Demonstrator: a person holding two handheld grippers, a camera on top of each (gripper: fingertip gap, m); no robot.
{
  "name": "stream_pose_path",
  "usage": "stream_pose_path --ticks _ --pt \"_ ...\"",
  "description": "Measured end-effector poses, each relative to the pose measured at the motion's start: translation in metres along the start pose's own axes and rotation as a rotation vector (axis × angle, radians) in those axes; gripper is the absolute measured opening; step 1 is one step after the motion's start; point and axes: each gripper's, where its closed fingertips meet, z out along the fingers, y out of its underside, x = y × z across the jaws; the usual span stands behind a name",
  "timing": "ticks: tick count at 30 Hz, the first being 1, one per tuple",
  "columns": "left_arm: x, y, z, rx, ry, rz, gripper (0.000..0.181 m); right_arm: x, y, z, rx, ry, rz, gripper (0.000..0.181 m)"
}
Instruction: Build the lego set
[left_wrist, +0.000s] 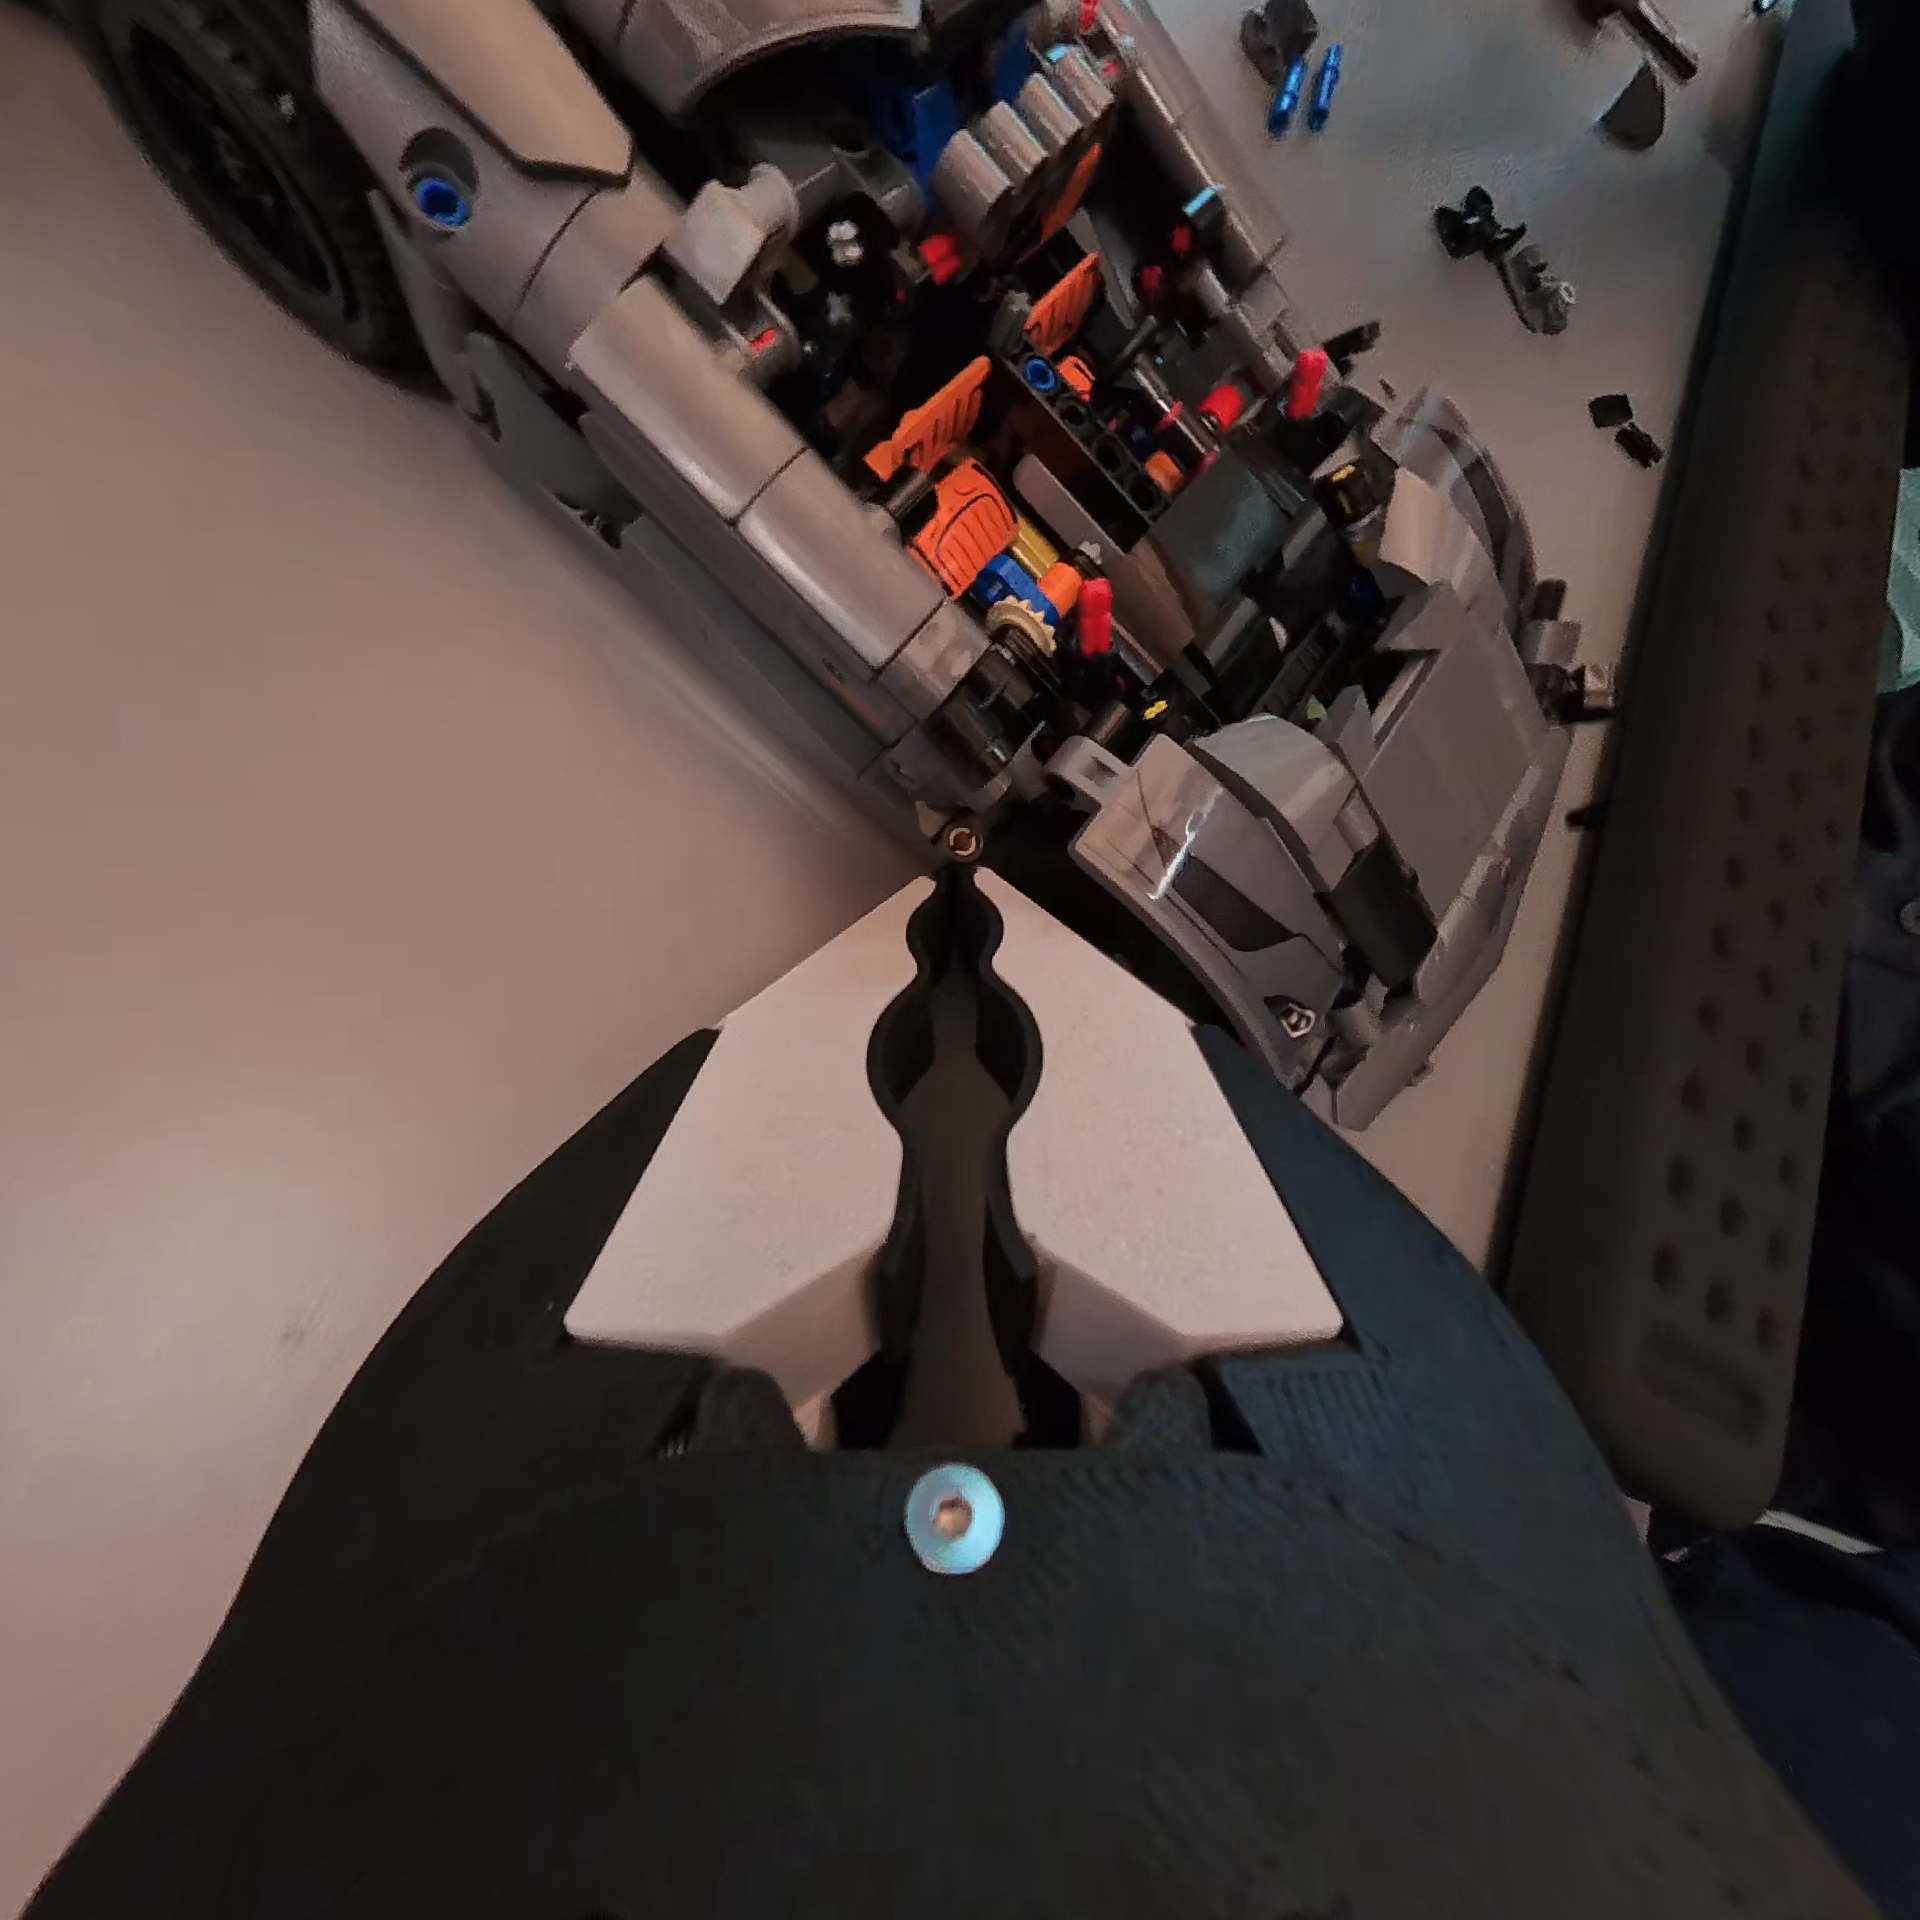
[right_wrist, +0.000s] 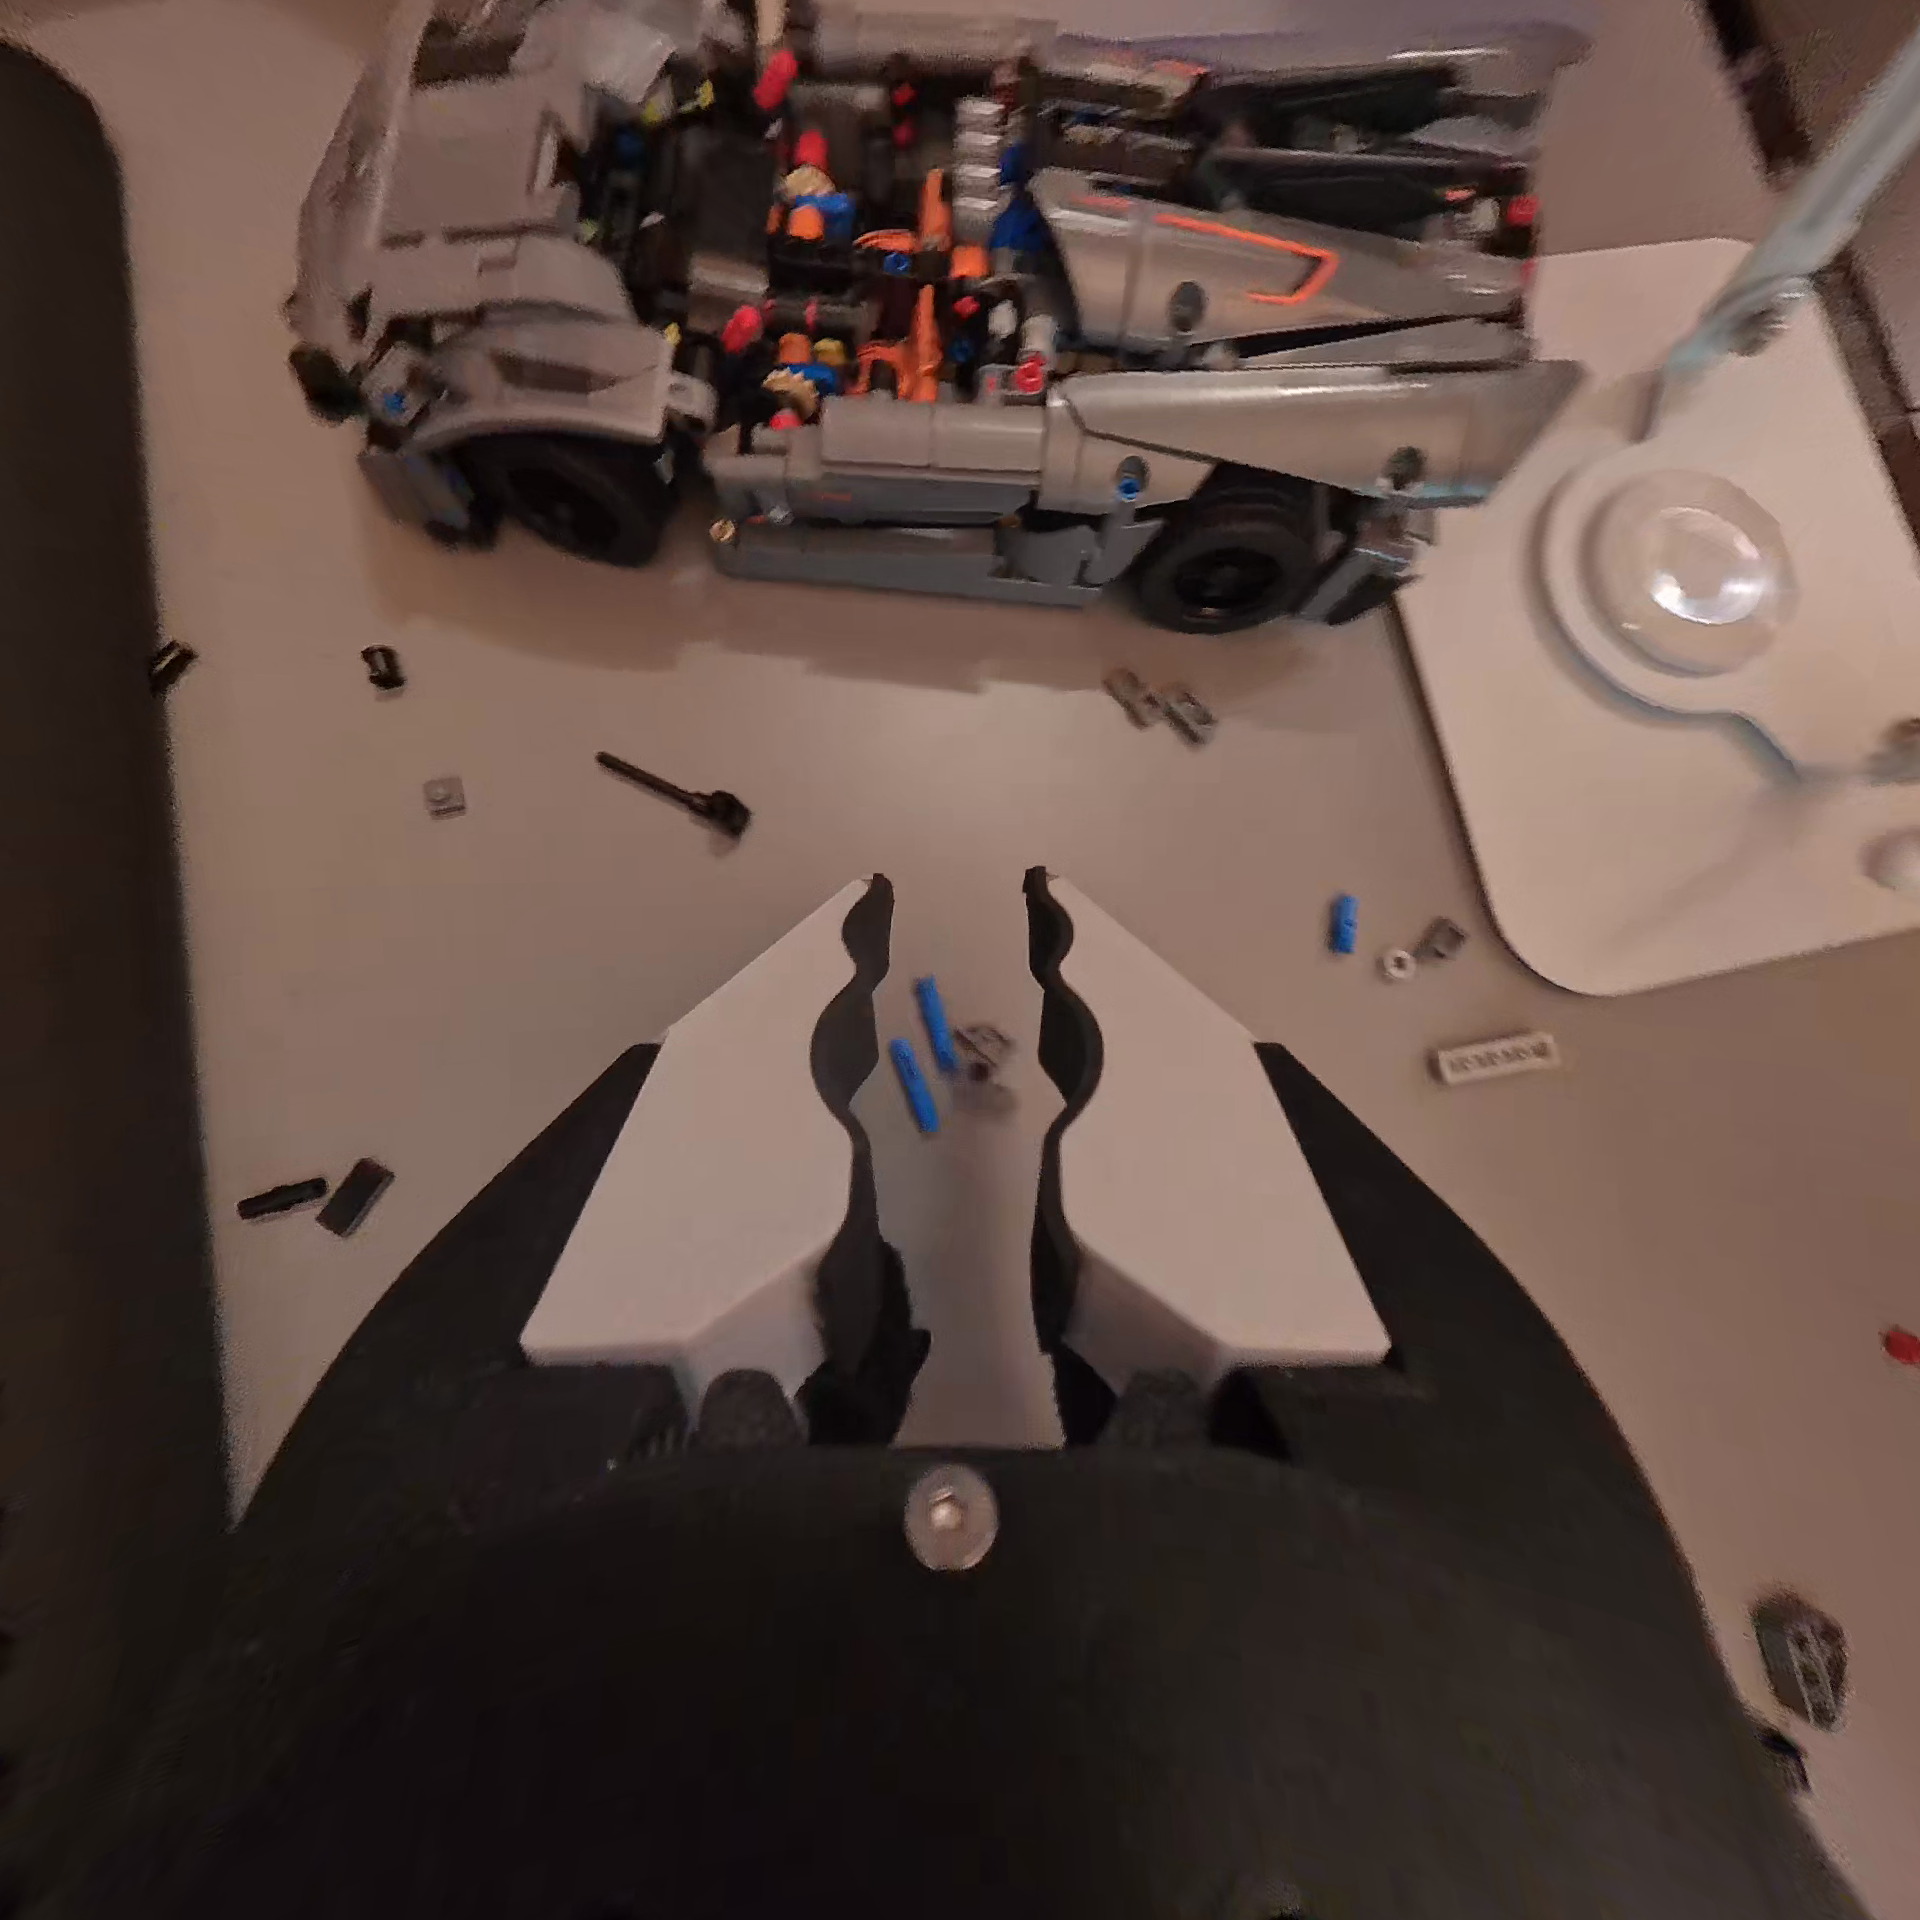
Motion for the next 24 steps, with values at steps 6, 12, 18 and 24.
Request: stream_pose_path --ticks 6,12,18,24 --pt "0.012 -0.006 0.012 -0.027 0.021 0.053 0.0 0.034 0.006 -0.034 0.115 0.058 0.135 0.025" --pt "0.028 -0.018 0.03 -0.026 0.081 0.092 0.0 0.053 0.027 -0.05 0.112 0.094 0.198 0.026" --pt "0.032 -0.018 0.032 -0.024 0.11 0.106 0.0 0.04 0.041 -0.049 0.047 0.036 0.162 0.026" --pt "0.014 -0.037 0.01 0.102 -0.005 0.104 0.0 0.045 0.042 -0.049 0.041 0.071 0.167 0.026"
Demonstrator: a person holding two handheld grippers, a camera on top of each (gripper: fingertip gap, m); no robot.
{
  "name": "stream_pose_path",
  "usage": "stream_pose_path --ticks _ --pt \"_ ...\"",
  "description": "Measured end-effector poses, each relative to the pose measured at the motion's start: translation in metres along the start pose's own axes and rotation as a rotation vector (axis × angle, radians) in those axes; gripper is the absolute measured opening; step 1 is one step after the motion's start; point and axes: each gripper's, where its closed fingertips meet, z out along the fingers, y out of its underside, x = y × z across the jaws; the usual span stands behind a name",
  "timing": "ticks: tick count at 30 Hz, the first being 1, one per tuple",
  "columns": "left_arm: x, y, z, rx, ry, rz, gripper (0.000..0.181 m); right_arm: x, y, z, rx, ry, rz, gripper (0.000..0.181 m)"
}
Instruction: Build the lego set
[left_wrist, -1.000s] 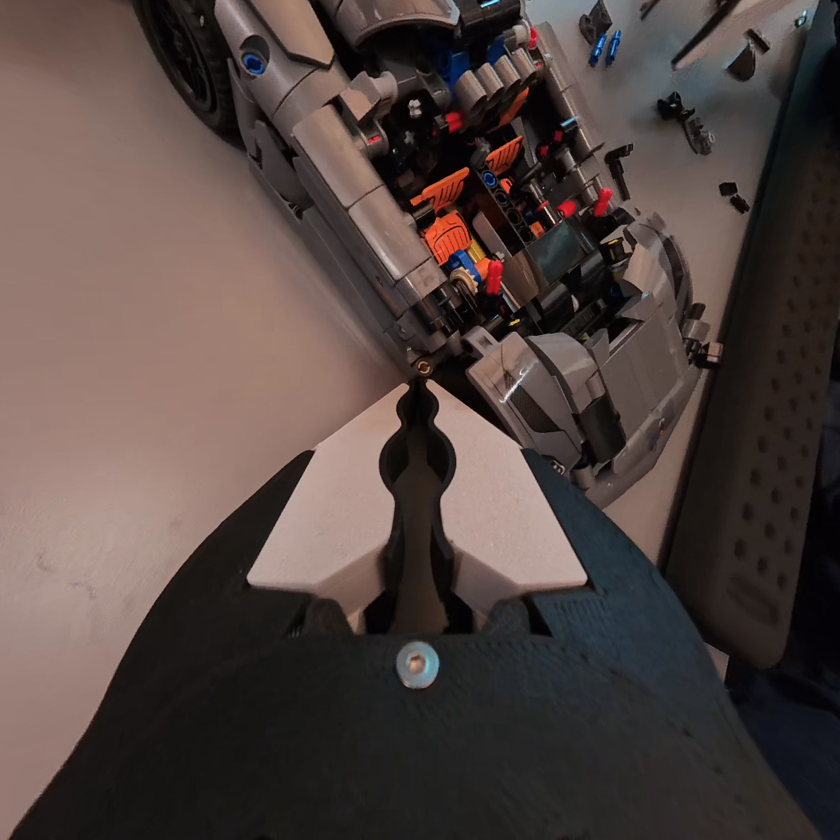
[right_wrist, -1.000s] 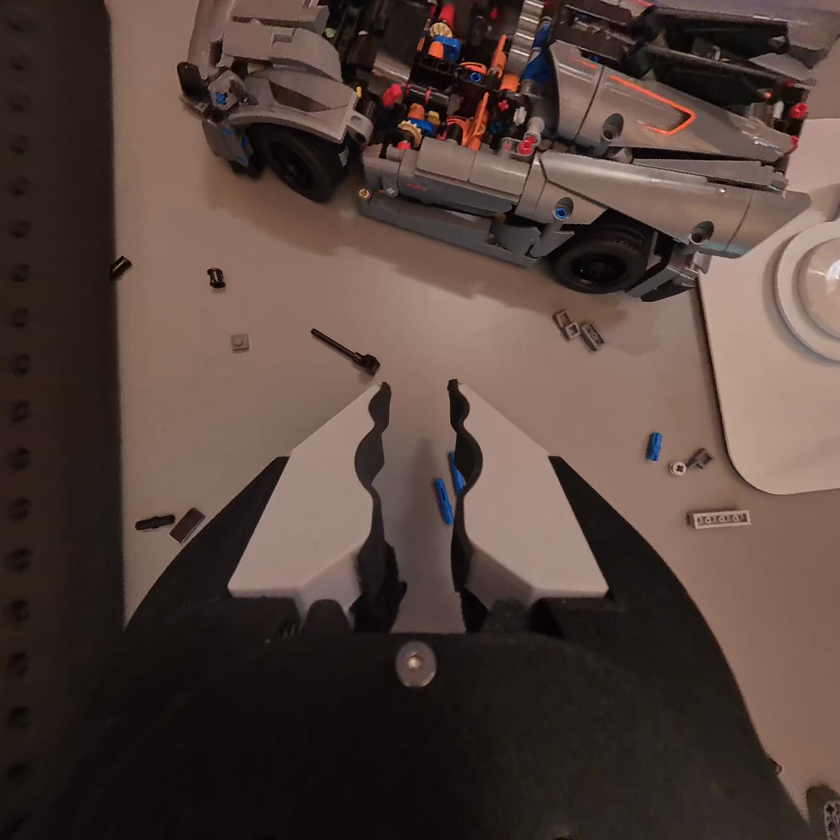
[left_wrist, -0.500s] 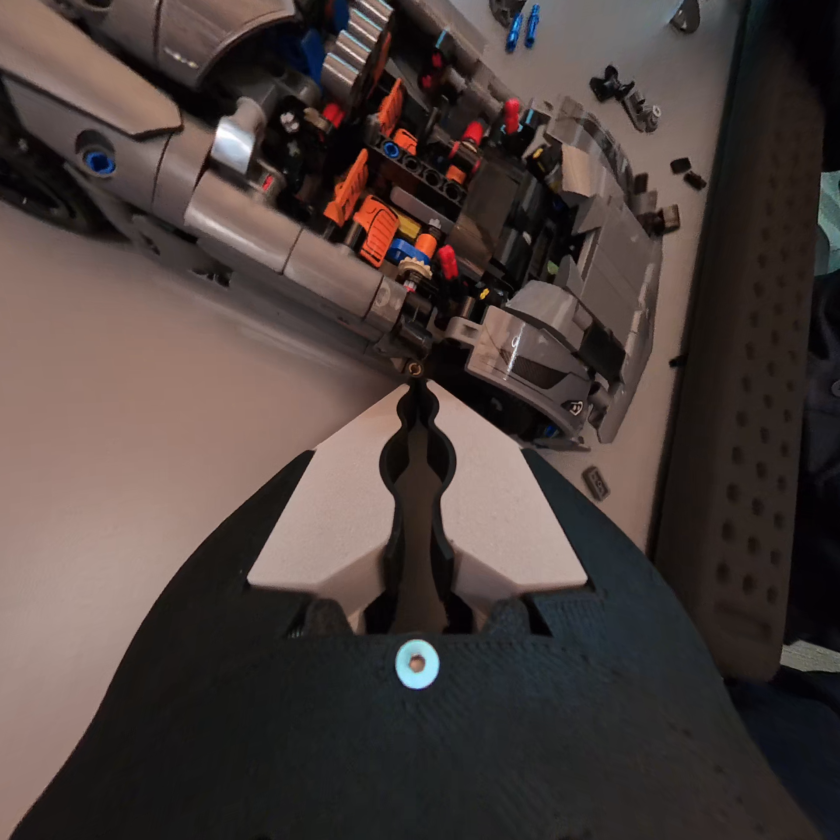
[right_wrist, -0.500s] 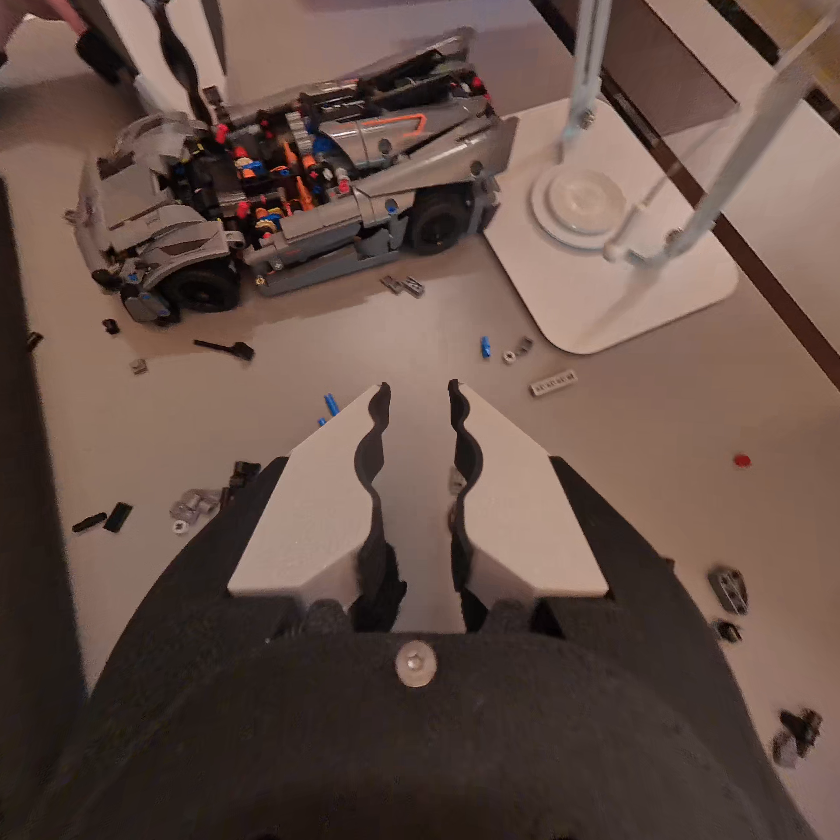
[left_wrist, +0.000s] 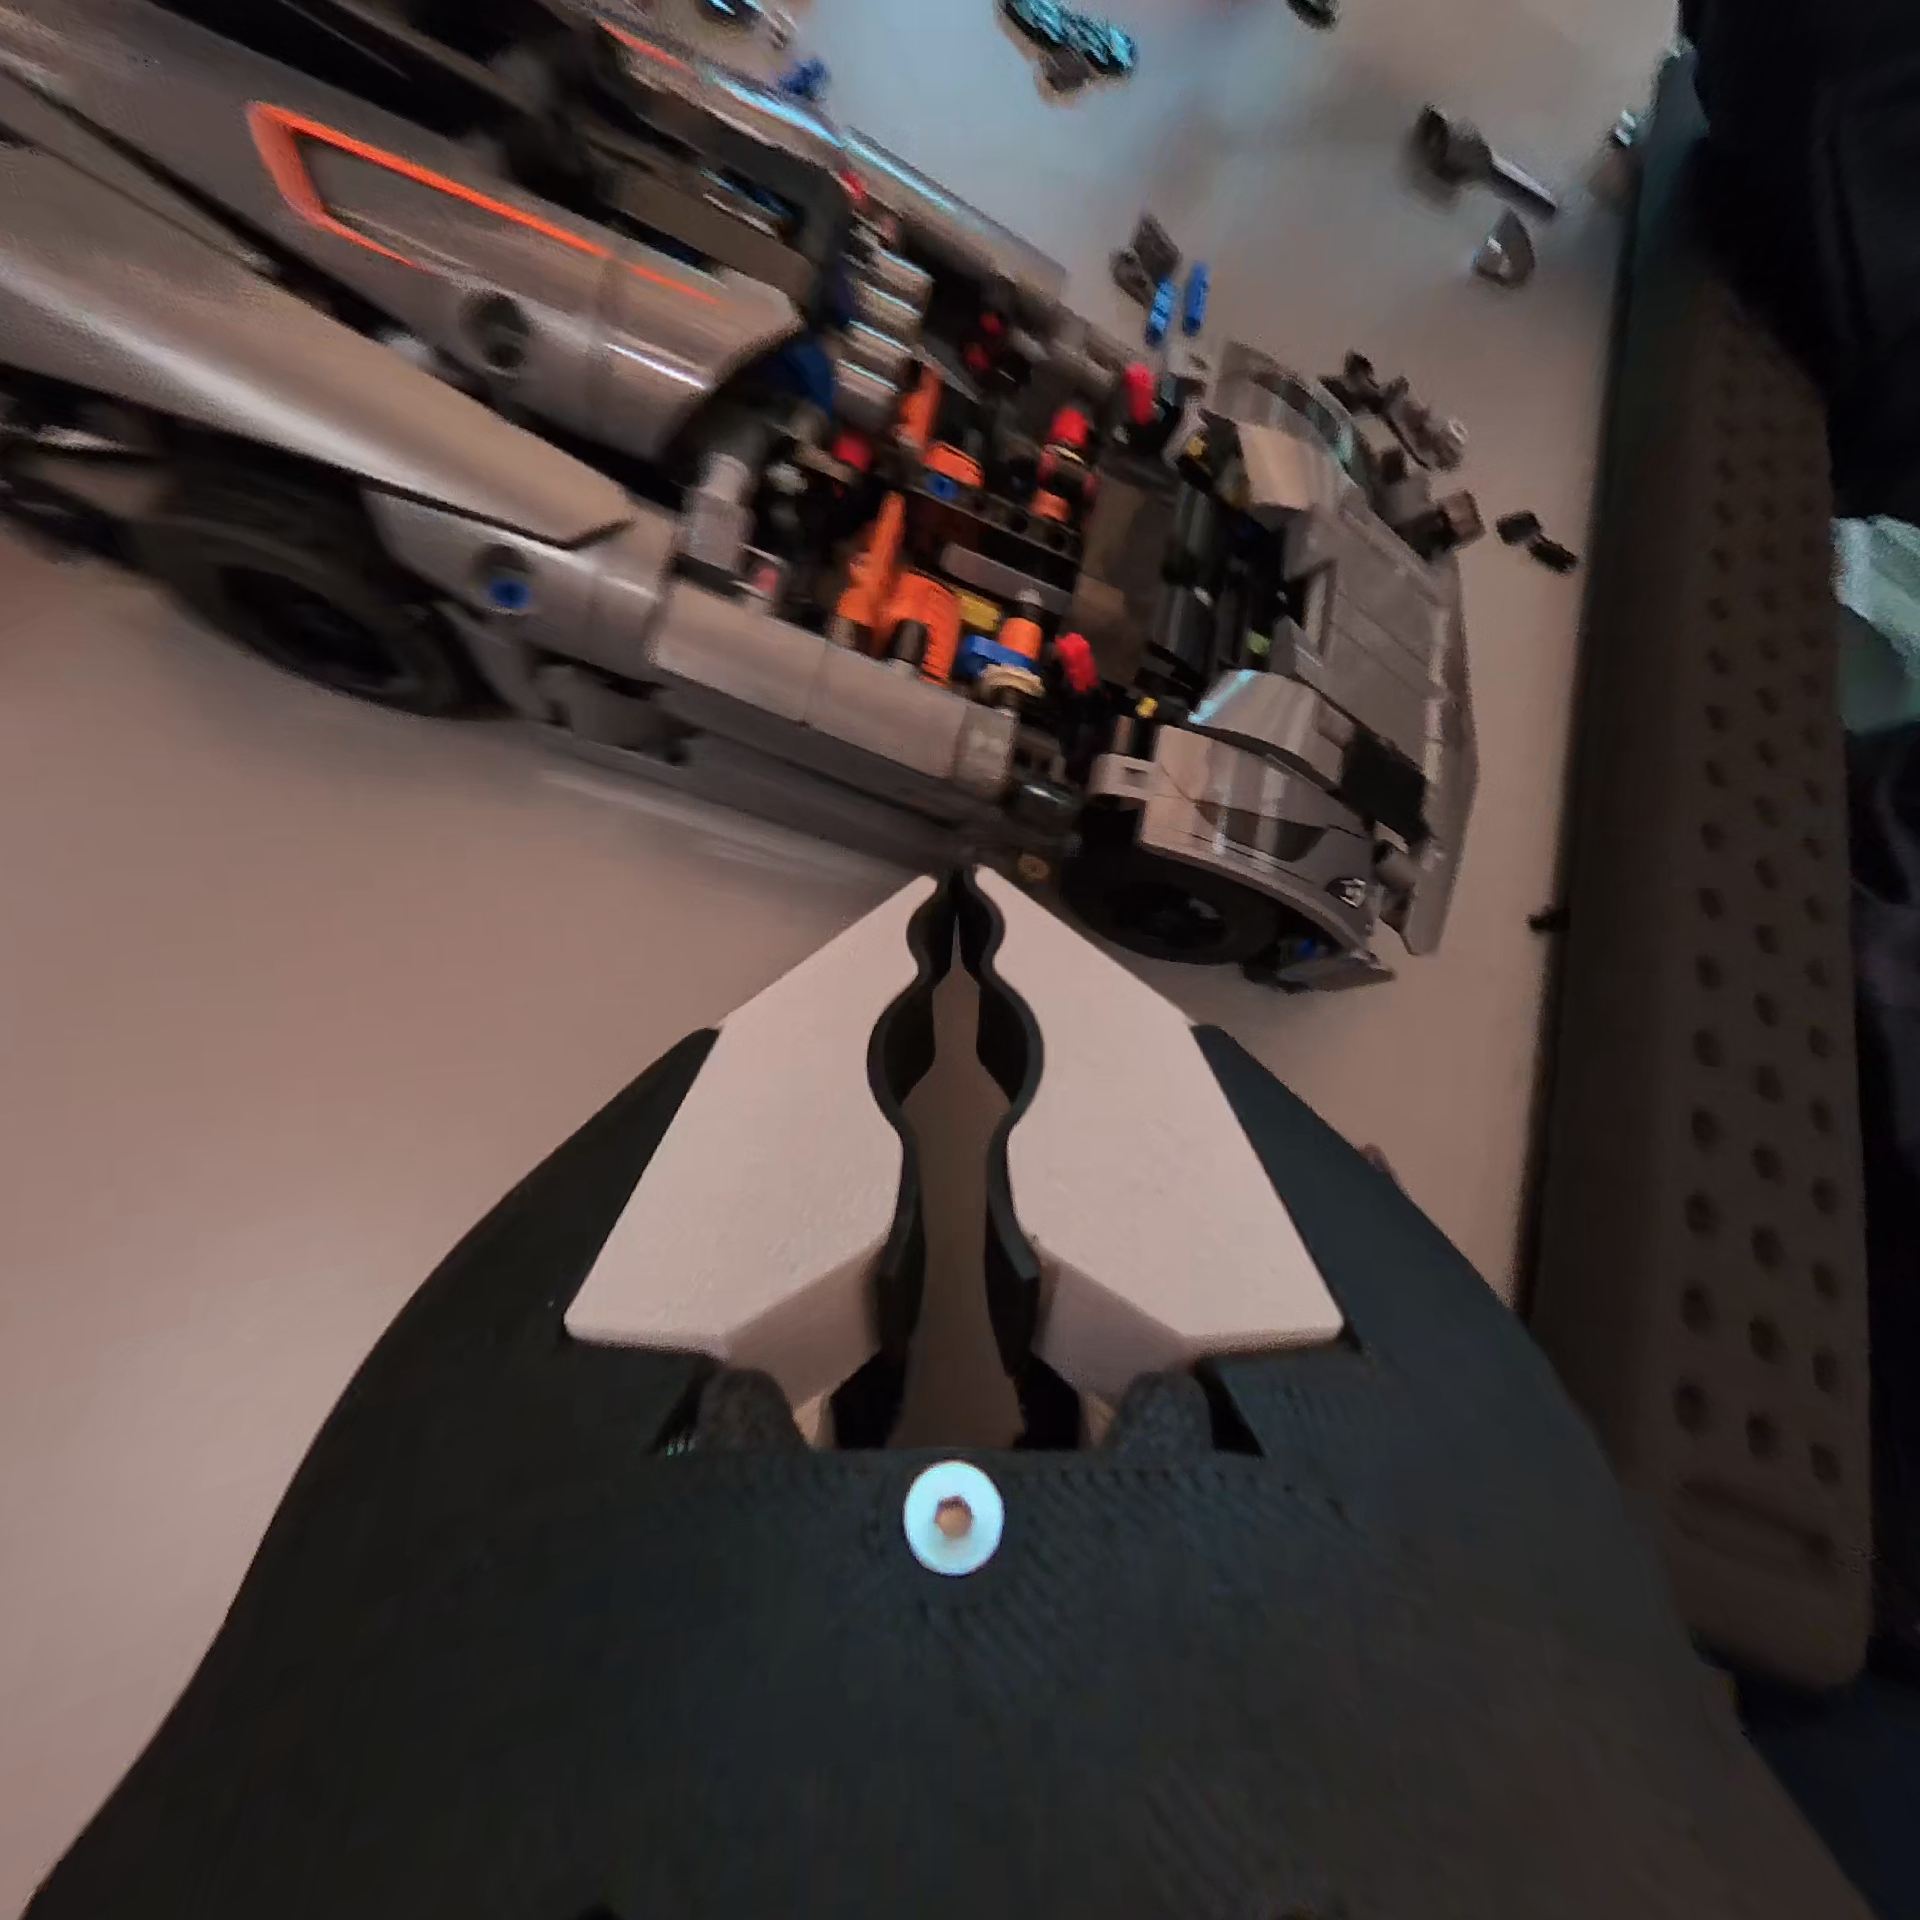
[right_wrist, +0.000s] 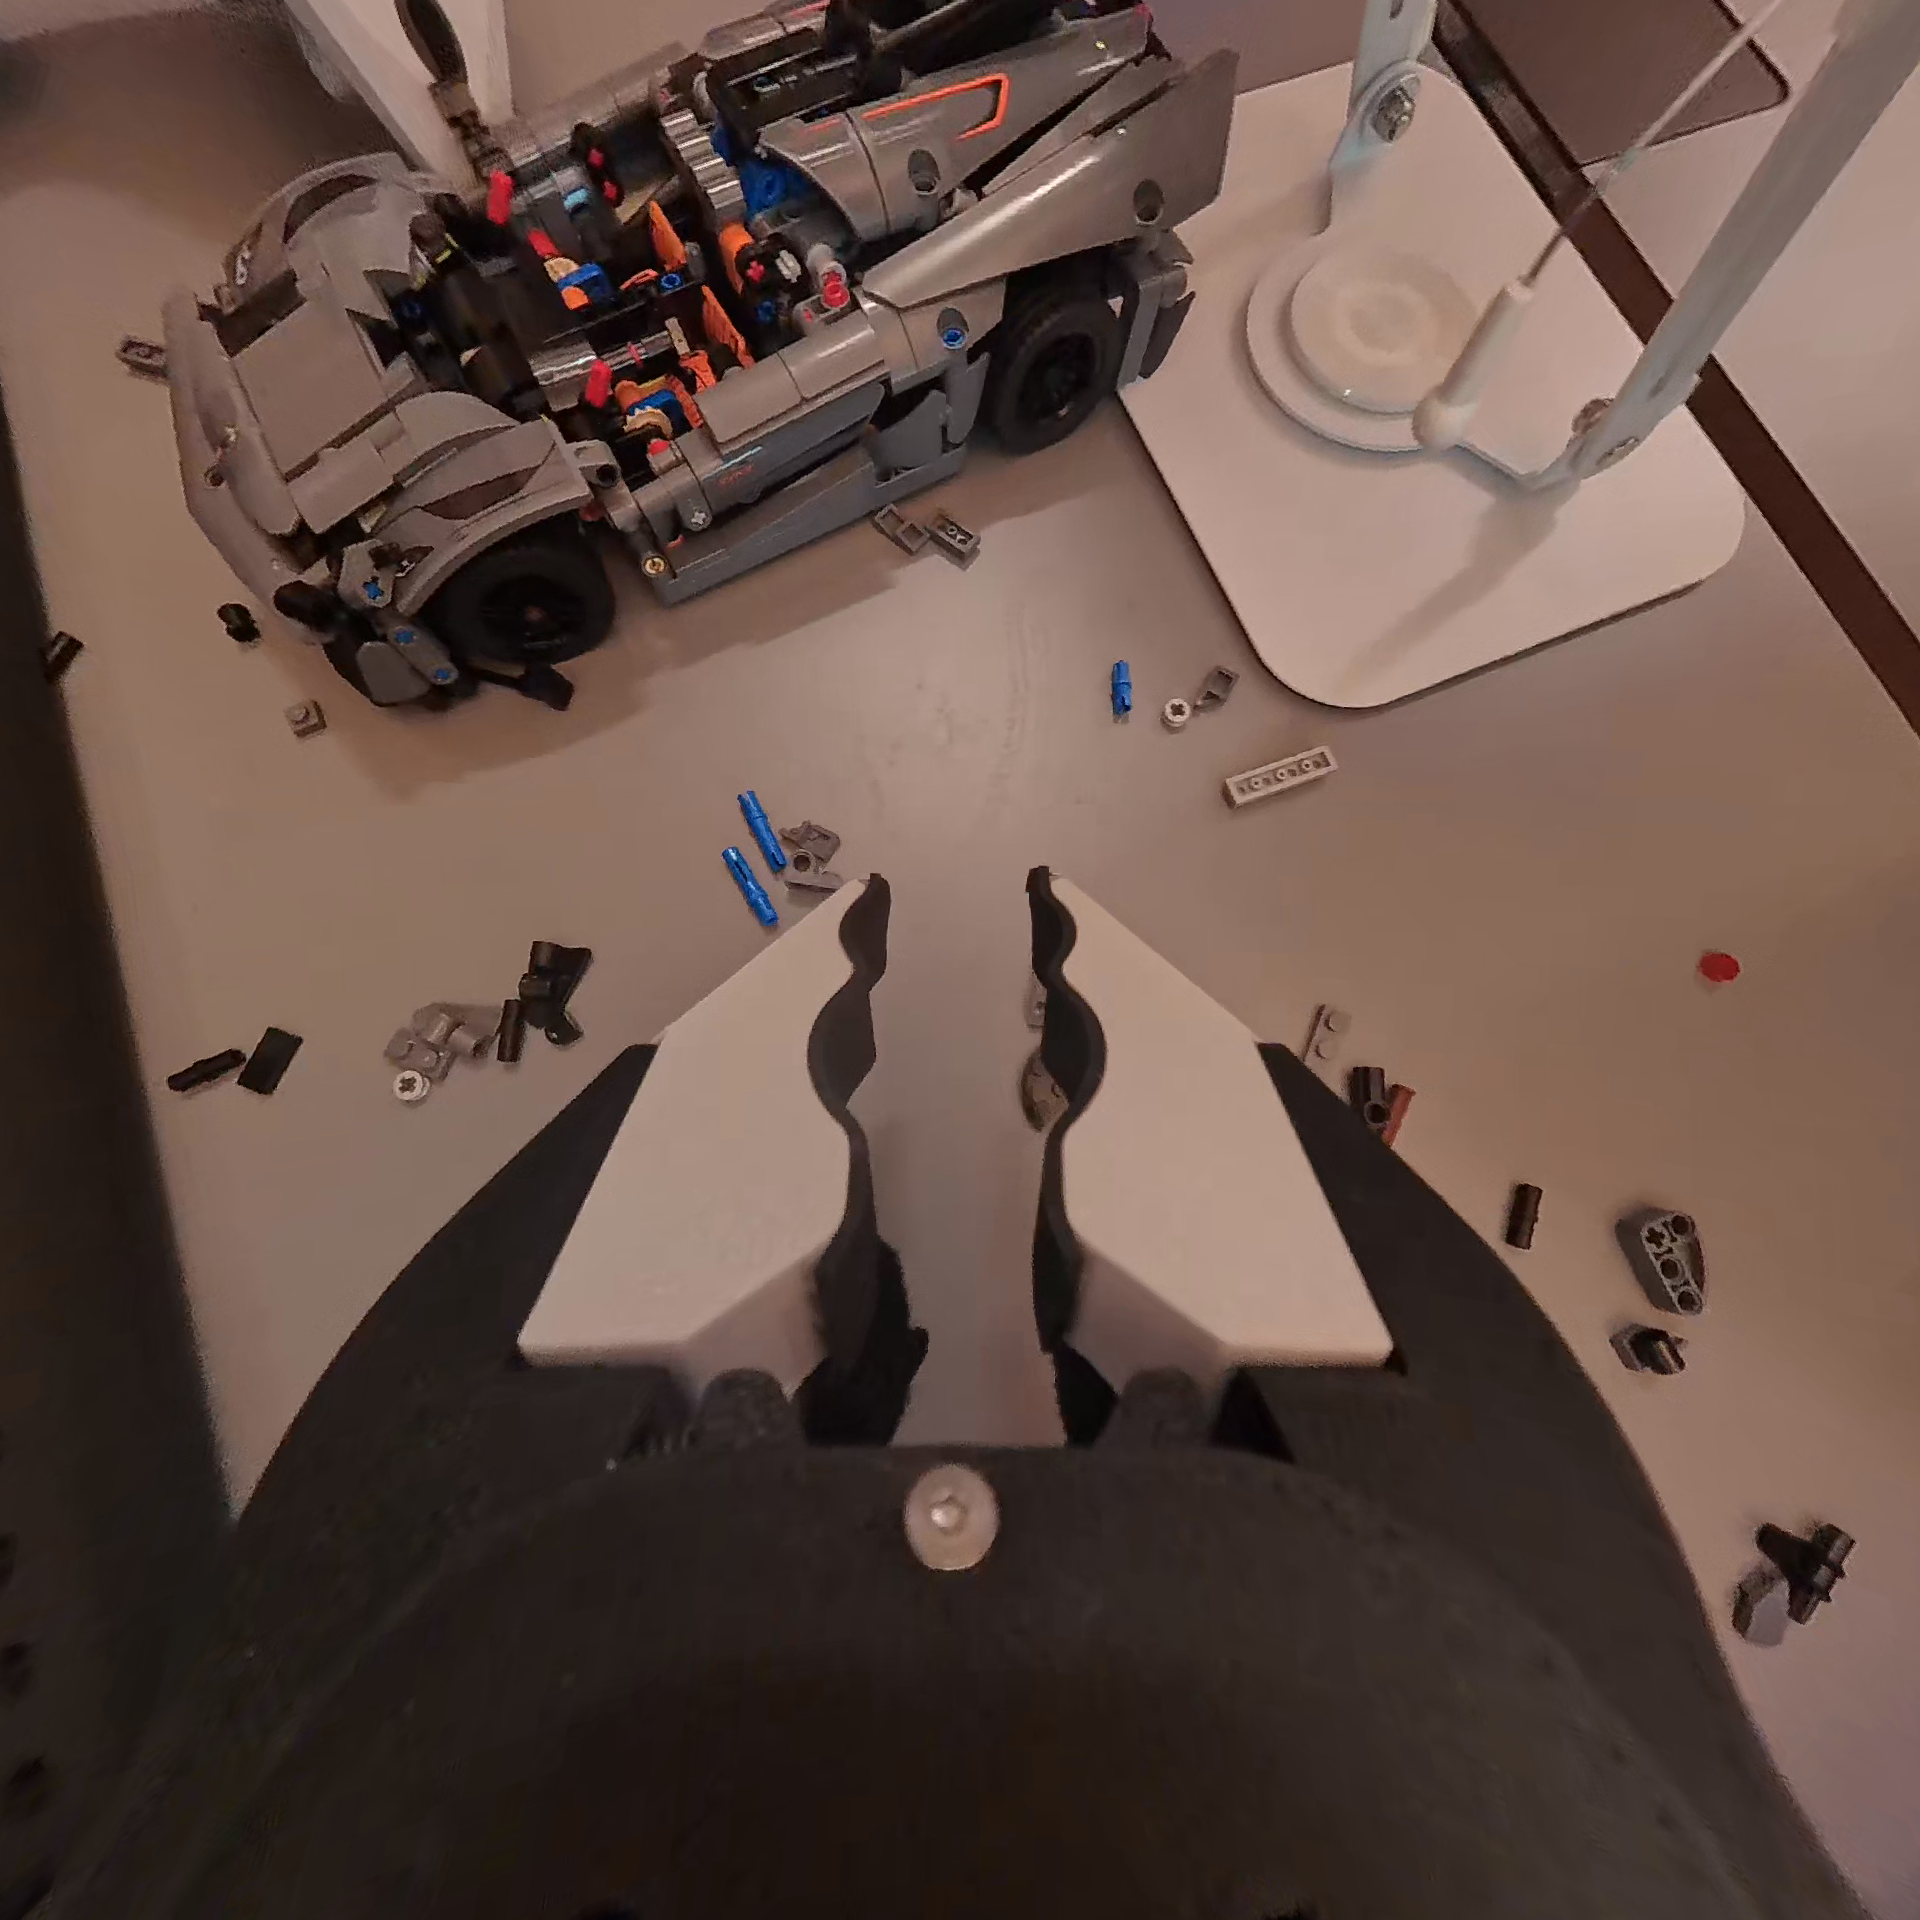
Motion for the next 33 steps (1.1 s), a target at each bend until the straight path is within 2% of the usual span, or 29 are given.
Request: stream_pose_path --ticks 8,16,27,33 --pt "-0.049 -0.037 -0.054 0.301 -0.262 -0.079 0.003 0.013 -0.005 -0.011 0.059 0.044 0.033 0.025" --pt "-0.073 -0.04 -0.084 0.389 -0.431 -0.106 0.005 0.015 -0.002 -0.011 0.058 0.049 0.039 0.025" --pt "-0.084 -0.04 -0.119 0.491 -0.524 -0.153 0.006 0.017 0.006 -0.001 0.027 0.061 0.031 0.026" --pt "-0.084 -0.038 -0.114 0.474 -0.517 -0.153 0.006 0.018 0.005 -0.001 0.033 0.067 0.024 0.025"
